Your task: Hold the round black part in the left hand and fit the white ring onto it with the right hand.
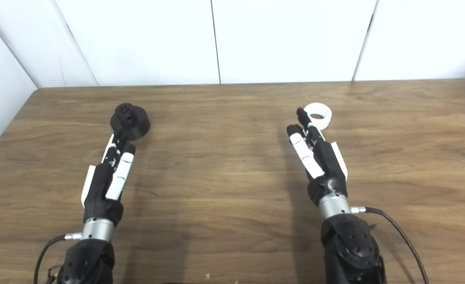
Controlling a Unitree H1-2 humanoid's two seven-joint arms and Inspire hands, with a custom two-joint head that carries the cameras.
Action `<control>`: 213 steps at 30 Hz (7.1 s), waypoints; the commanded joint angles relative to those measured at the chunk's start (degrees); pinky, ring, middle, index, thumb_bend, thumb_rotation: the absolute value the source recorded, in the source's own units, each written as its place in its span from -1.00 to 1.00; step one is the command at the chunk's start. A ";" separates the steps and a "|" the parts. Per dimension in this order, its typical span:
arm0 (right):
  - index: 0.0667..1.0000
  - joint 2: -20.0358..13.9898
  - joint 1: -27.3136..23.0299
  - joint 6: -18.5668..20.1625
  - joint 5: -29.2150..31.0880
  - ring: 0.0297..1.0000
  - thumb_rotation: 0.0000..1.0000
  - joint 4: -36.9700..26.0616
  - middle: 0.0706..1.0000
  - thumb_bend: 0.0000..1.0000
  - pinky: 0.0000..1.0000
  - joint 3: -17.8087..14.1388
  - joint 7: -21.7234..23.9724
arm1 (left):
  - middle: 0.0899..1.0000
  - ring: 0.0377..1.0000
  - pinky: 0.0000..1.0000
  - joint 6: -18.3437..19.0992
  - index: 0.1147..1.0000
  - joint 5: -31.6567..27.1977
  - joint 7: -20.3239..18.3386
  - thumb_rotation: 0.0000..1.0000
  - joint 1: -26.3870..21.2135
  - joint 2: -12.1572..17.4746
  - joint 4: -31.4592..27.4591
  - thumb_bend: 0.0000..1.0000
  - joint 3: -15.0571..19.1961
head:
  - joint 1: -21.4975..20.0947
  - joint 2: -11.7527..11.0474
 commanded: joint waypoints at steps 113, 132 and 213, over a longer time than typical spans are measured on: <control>0.75 -2.93 1.41 -6.22 -2.26 0.82 0.28 -0.72 0.82 0.06 0.71 -1.66 0.56 | 0.98 1.00 0.78 7.82 0.94 23.54 -22.16 0.10 -32.81 33.99 33.54 1.00 -11.65 | 1.11 -5.02; 0.75 -3.97 1.44 -6.33 -2.07 0.83 0.30 -1.35 0.80 0.04 0.74 -1.59 1.05 | 0.97 1.00 0.78 7.73 0.95 24.02 -19.79 0.05 -35.06 32.74 37.05 1.00 -13.08 | 0.91 -5.90; 0.73 -4.69 1.71 -7.17 -4.76 0.79 0.38 -1.15 0.75 0.08 0.68 -2.65 0.17 | 0.71 0.84 0.57 0.96 0.74 25.87 -26.78 -0.24 -39.27 30.71 44.41 1.00 -22.69 | 0.30 -5.66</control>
